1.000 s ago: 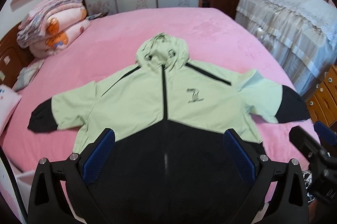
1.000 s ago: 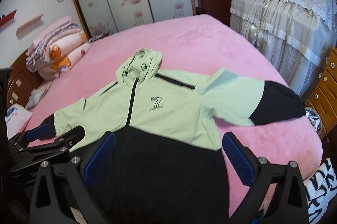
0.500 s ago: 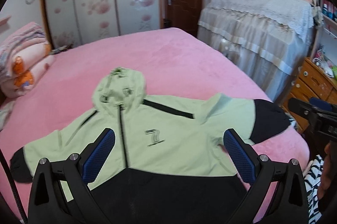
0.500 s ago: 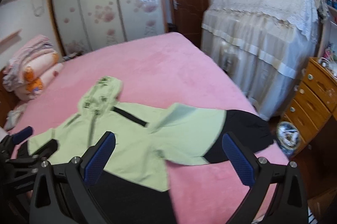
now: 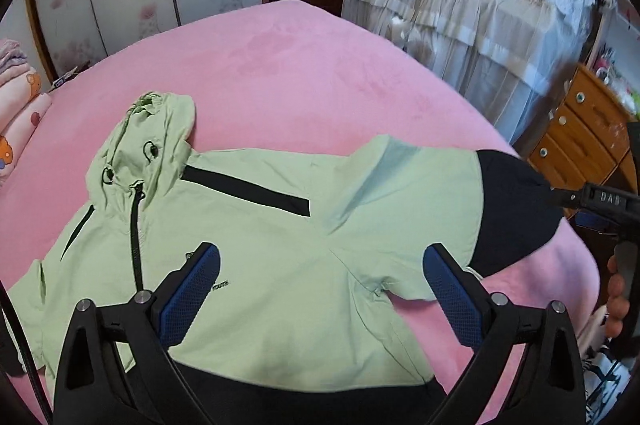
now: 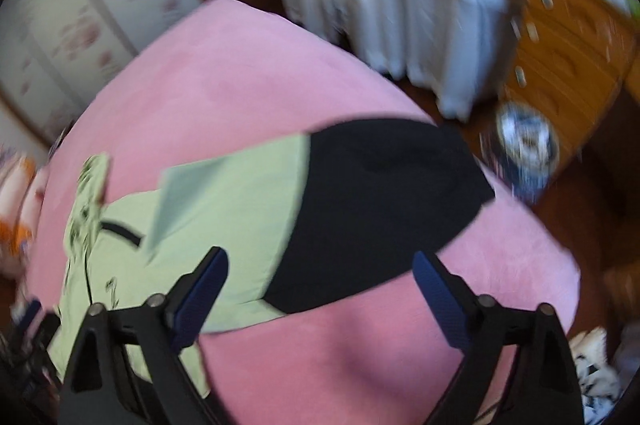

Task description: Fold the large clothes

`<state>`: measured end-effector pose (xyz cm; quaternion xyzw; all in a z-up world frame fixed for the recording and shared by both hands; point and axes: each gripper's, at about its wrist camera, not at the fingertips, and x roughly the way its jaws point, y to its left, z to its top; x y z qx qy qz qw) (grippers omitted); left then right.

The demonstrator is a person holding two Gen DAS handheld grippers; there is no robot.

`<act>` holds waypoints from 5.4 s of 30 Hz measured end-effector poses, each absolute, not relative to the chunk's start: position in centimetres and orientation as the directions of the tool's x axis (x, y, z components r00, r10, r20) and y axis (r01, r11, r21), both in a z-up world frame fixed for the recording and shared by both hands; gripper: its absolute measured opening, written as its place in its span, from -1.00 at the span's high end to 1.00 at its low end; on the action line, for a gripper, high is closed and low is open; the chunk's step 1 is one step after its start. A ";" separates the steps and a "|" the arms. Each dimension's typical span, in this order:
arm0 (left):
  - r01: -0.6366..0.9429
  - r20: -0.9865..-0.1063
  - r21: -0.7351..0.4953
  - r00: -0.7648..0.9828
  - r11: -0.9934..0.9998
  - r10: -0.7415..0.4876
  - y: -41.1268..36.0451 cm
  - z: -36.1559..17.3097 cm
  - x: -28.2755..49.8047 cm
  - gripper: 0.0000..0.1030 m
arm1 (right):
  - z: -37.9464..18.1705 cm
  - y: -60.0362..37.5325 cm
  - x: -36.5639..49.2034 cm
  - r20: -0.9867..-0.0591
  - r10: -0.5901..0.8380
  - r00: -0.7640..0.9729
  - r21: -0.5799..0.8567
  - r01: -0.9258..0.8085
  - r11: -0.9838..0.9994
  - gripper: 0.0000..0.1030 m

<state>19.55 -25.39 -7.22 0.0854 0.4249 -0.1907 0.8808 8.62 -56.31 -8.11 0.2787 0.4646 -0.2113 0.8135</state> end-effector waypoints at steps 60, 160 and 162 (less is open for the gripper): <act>0.489 -0.851 -0.125 0.394 0.863 -0.347 -23.2 -15.0 16.8 -0.92 | -11.8 -32.3 3.3 -0.772 0.157 0.615 0.306 0.144 0.941 -0.16; 0.041 -0.887 -0.249 0.391 0.968 -0.245 4.2 -20.9 32.0 0.32 | -14.3 -35.7 17.2 -0.882 0.175 0.437 0.220 0.055 0.974 -0.21; 0.030 -0.891 -0.239 0.391 0.971 -0.231 3.9 -20.7 31.7 0.42 | -15.7 -35.2 18.1 -0.896 0.196 0.398 0.230 0.039 0.972 0.86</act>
